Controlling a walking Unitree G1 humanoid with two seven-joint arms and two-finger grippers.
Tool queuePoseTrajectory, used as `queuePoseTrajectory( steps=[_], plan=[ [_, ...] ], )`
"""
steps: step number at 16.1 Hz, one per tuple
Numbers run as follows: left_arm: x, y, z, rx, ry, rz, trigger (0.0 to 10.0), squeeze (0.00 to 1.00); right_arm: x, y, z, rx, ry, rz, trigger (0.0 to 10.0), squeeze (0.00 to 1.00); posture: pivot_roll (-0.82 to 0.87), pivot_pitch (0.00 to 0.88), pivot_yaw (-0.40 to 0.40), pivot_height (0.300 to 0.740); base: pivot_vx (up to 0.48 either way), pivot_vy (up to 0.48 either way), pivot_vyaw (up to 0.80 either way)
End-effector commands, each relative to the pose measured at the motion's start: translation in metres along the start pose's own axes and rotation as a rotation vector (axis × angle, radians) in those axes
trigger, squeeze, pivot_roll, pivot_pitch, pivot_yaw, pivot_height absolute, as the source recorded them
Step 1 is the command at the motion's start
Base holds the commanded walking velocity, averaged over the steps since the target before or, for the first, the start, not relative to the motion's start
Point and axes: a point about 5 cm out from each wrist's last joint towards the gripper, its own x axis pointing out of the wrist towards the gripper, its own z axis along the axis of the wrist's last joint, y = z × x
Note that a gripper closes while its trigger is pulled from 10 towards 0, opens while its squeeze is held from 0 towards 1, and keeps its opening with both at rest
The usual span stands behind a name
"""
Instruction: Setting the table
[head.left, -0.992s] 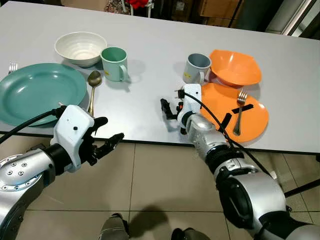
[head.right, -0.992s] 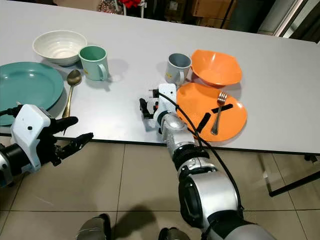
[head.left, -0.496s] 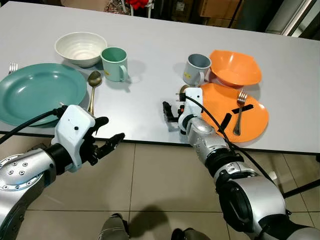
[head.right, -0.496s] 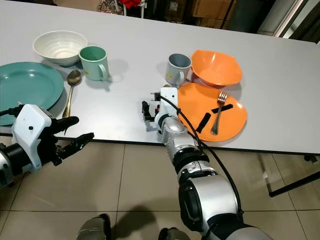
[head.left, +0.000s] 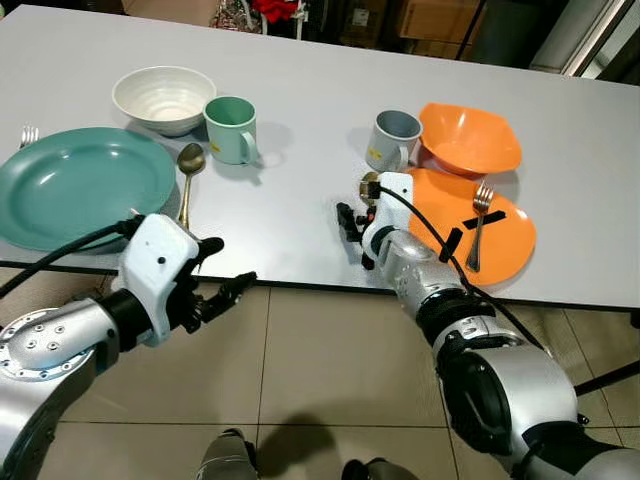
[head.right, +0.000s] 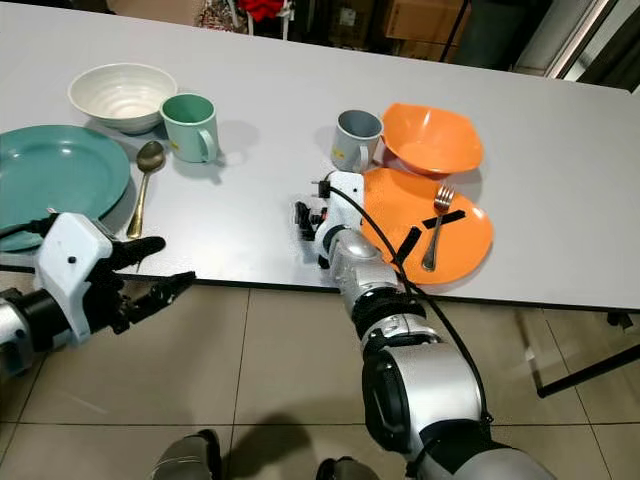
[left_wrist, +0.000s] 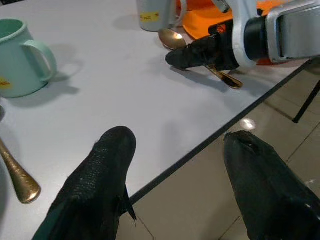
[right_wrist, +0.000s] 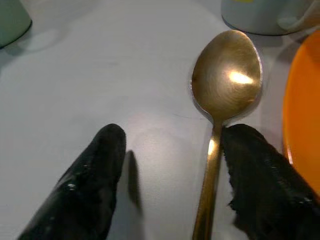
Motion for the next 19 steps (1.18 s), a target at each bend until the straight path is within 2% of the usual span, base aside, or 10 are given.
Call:
queuePoseTrajectory(
  steps=[1,9,19],
  plan=[
    [0.004,-0.002,-0.002,0.006,0.001,-0.013,10.0,0.0,-0.001,-0.009,-0.008,0.032,0.054,-0.024,0.0,0.0,0.25,0.081,-0.091,0.74,0.0,0.0,0.0],
    [0.017,-0.001,-0.003,0.012,-0.019,-0.03,10.0,0.0,-0.002,-0.018,-0.002,0.052,0.073,-0.022,0.0,0.0,0.22,0.064,-0.085,0.74,0.0,0.0,0.0],
    [0.019,0.001,-0.007,0.014,0.003,-0.016,10.0,0.0,-0.001,-0.017,-0.002,0.056,0.08,-0.012,0.0,0.0,0.22,0.073,-0.083,0.74,0.0,0.0,0.0]
  ],
)
